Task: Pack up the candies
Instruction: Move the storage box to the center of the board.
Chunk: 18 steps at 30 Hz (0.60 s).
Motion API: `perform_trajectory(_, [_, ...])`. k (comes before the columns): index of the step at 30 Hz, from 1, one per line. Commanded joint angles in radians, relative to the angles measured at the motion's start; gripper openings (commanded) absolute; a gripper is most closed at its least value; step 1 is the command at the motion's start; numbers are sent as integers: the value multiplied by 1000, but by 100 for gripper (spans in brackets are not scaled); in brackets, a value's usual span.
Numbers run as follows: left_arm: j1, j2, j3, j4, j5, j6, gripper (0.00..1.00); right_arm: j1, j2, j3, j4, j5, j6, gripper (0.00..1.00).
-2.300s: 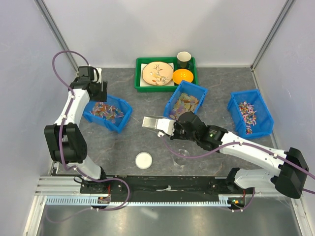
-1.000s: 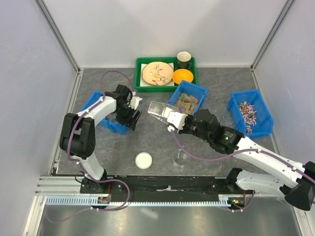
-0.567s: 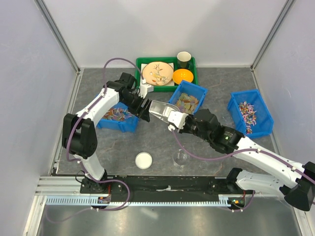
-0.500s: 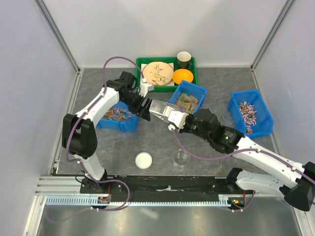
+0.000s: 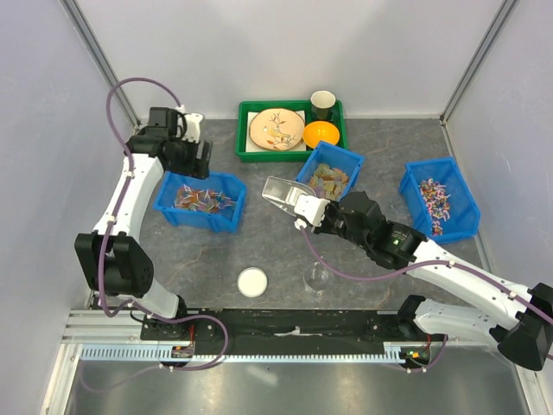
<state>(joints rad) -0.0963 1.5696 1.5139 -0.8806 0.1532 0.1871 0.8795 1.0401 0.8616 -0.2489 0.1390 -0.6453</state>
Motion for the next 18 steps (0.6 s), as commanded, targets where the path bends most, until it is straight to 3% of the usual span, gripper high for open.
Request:
perform_trajectory(1, [75, 3, -17, 28, -150, -49, 84, -2, -6, -7, 66, -2, -5, 0])
perform_trajectory(5, [122, 50, -26, 34, -198, -67, 84, -2, -6, -7, 65, -13, 1, 0])
perform_trajectory(18, [135, 110, -17, 60, -366, -118, 84, -2, 8, -13, 63, -15, 1, 0])
